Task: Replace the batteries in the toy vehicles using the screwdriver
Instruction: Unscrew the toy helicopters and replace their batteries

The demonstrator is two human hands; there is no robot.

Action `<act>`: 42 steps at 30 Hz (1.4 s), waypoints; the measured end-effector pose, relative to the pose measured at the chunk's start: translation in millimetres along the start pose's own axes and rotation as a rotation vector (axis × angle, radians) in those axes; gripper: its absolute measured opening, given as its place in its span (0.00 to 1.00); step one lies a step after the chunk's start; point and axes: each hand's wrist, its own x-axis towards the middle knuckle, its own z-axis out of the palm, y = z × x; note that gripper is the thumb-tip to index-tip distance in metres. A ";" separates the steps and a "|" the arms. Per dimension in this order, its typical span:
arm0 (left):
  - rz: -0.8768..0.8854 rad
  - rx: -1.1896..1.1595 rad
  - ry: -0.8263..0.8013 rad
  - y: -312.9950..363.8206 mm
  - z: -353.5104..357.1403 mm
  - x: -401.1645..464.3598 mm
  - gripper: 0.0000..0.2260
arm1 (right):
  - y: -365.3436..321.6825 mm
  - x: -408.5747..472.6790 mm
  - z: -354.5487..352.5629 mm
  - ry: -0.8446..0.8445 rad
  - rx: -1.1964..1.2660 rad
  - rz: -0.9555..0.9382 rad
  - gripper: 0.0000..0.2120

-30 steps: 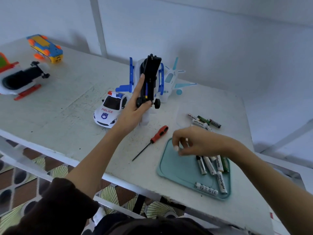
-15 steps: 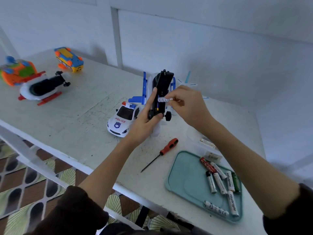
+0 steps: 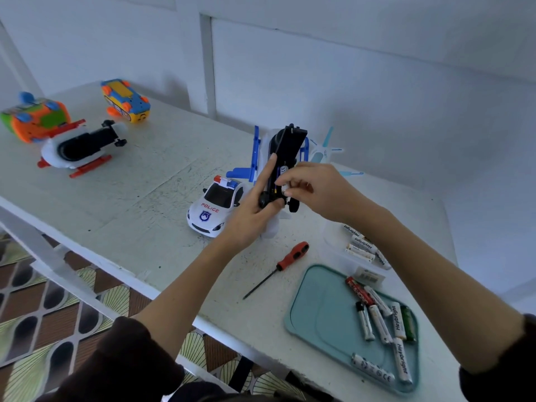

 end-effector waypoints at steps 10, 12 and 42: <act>0.005 -0.067 -0.012 -4.8 -0.3 -0.4 0.30 | -4.4 5.9 7.5 0.117 -0.018 0.003 0.06; 0.006 -0.074 -0.008 -5.3 0.5 0.5 0.30 | -5.4 8.3 5.8 0.099 -0.020 0.023 0.06; 0.034 0.035 0.022 -3.9 -2.0 2.1 0.31 | 7.9 -104.9 -24.6 -0.557 -0.381 0.277 0.13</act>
